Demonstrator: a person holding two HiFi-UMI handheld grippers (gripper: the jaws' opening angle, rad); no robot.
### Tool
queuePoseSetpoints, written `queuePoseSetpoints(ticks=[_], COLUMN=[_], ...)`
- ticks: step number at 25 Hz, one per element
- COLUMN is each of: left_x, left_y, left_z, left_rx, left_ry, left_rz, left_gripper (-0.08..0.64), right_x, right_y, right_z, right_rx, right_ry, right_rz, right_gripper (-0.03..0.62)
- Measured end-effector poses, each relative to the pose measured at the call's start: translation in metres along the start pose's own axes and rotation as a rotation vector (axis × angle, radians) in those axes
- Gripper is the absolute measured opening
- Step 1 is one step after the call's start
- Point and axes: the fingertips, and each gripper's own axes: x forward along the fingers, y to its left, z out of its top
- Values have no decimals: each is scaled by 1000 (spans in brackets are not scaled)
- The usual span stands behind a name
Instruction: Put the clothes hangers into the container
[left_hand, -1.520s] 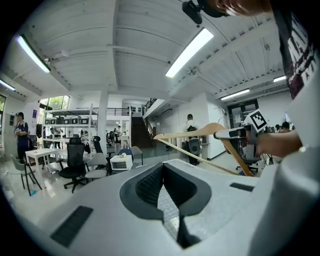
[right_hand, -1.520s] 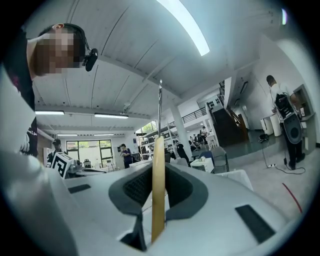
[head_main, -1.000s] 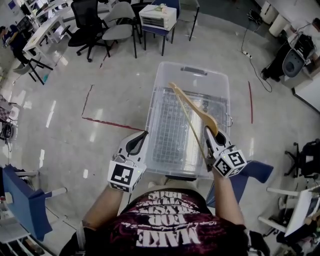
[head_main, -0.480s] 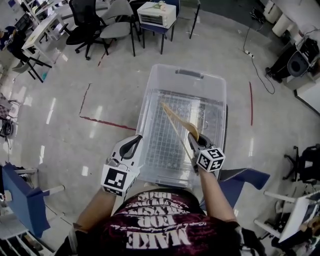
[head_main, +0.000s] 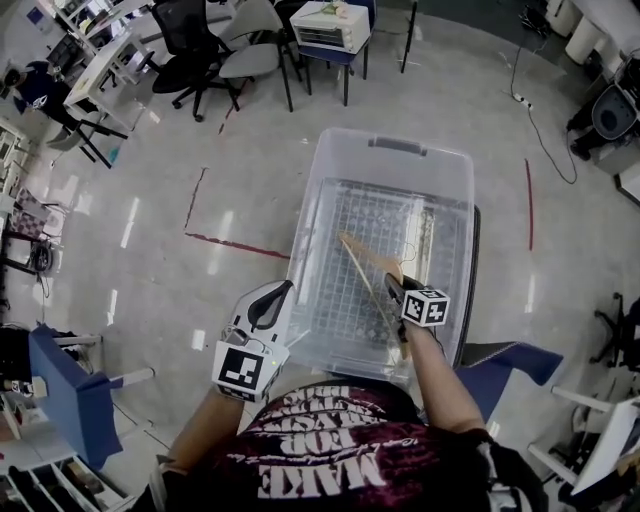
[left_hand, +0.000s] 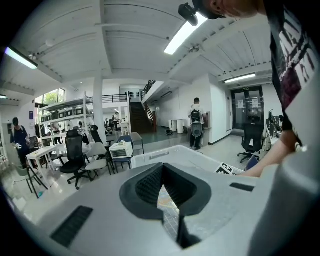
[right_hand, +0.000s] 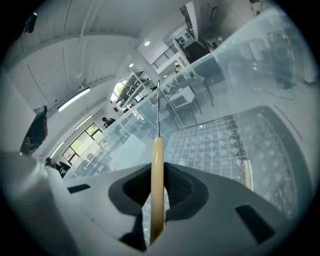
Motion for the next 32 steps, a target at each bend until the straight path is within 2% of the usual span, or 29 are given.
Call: queuePoseSetpoints(ticks=[5, 8, 9, 12, 13, 15, 17, 19, 23, 27, 32], left_x=[-7, -12, -14, -22, -25, -30, -35, -40, -53, -77, -102], left_y=[0, -1, -1, -2, -1, -1, -3, -9, -19, -15, -8], left_z=[-9, -11, -12, -14, -15, -18, -19, -14, -3, 2, 6], left_rx=[-3, 0, 0, 0, -3, -11, -8, -3, -9, -11, -10], left_ry=[8, 10, 8, -3, -7, -14, -23, -48, -102, -153, -198], left_rz=[25, 23, 22, 21, 20, 17, 5, -13, -63, -73, -66], left_gripper=[6, 6, 6, 6, 6, 6, 6, 6, 6, 6, 6], right_x=[22, 27, 26, 17, 13, 3, -10, -29, -80, -133, -183], right_y=[-37, -57, -64, -72, -69, -60, -46, -28, 28, 105, 177], right_z=[-36, -43, -44, -43, -39, -29, -17, -2, 32, 54, 59], right_rx=[79, 112, 102, 29, -6, -80, -151, -196, -223, -280, -435], right_ry=[72, 113, 128, 148, 147, 132, 99, 45, -132, -346, -438], right_rz=[-31, -129, -173, -279, -304, -339, -352, -351, -278, -135, -68], right_gripper=[66, 92, 109, 268, 302, 341, 345, 326, 197, 6, 5])
